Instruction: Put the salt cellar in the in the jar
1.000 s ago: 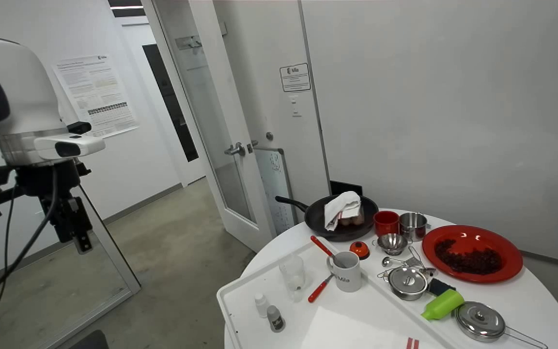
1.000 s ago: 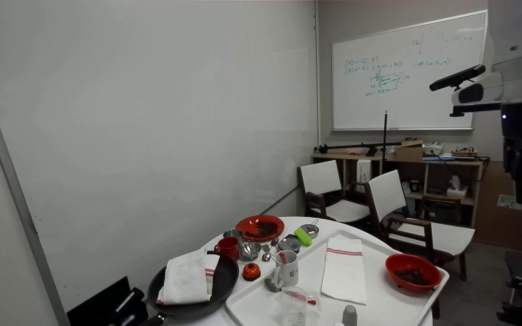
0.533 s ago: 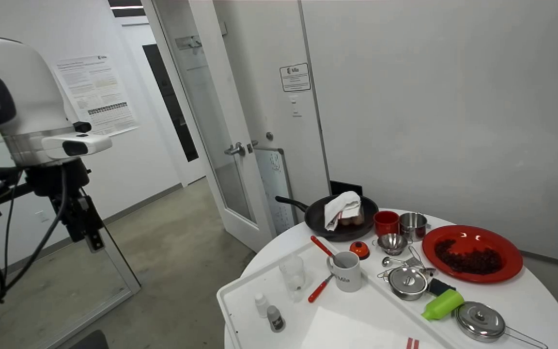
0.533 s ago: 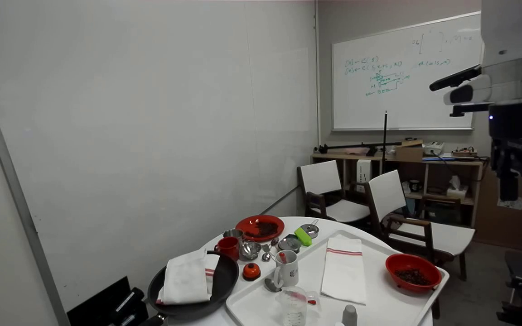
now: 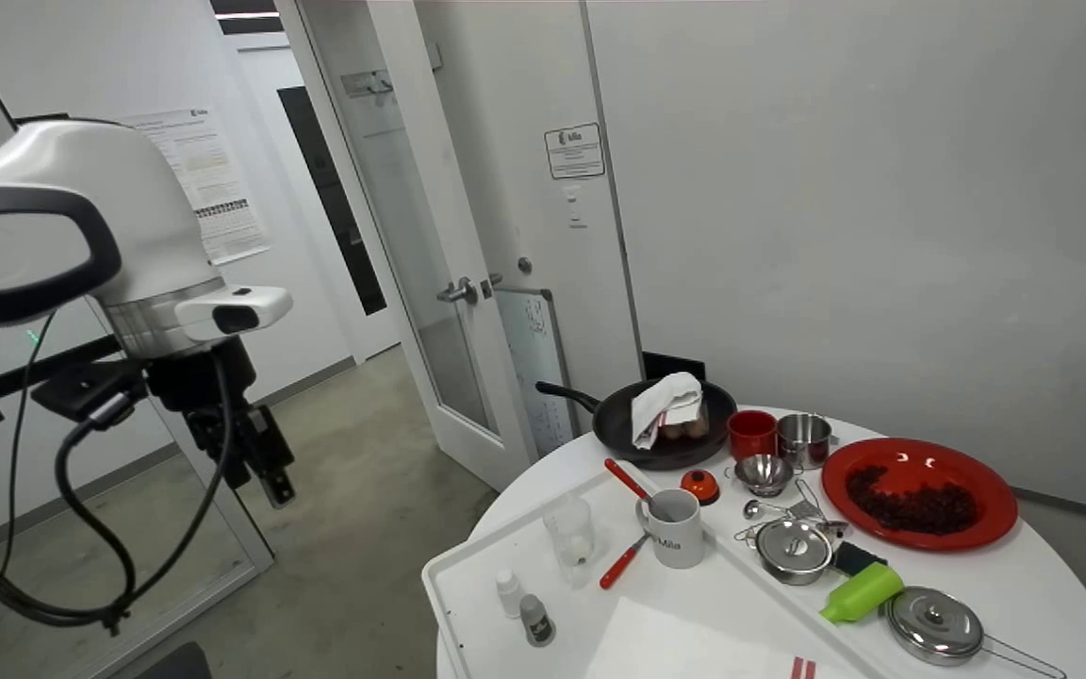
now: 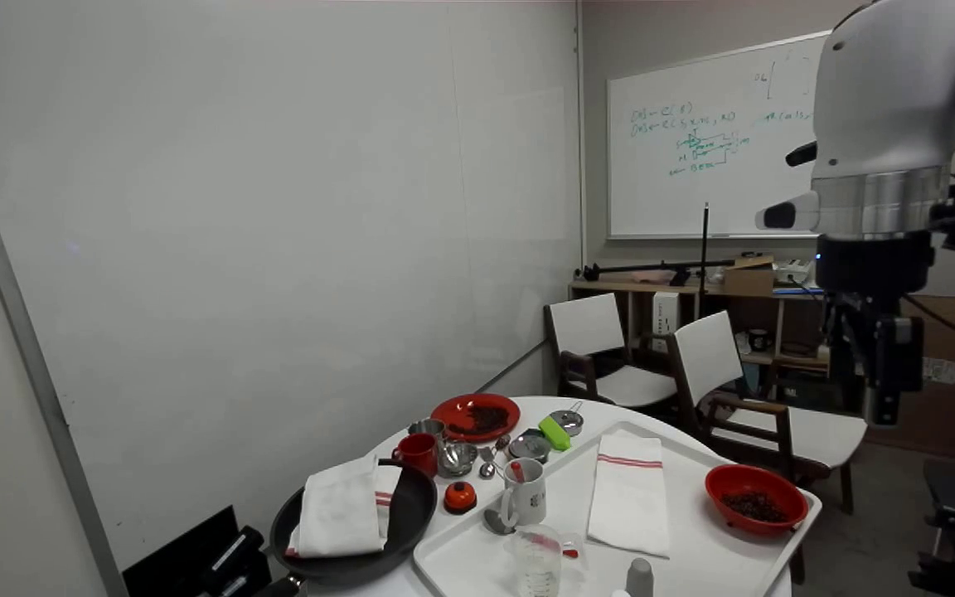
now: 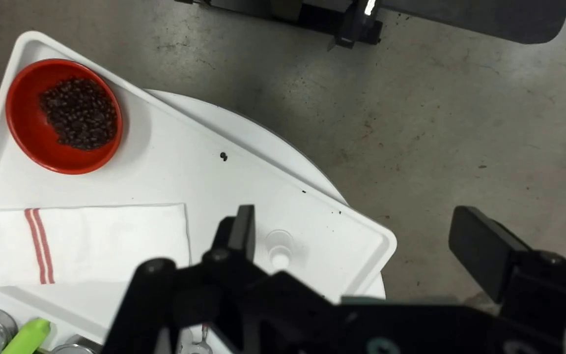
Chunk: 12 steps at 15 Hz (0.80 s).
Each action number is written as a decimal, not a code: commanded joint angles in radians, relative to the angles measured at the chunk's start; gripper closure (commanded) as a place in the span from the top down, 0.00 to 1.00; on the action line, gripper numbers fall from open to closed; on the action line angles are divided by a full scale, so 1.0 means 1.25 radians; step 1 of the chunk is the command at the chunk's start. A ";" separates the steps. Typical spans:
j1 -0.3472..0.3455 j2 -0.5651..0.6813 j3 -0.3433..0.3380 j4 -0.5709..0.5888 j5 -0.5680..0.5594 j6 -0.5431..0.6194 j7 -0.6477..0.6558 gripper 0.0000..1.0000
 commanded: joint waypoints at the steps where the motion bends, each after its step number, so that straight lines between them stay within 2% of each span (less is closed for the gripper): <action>1: -0.022 0.168 -0.014 0.053 -0.037 0.073 -0.018 1.00; 8: -0.020 0.409 -0.012 0.216 -0.017 0.071 -0.033 1.00; 12: -0.022 0.495 -0.008 0.282 -0.029 0.082 -0.029 1.00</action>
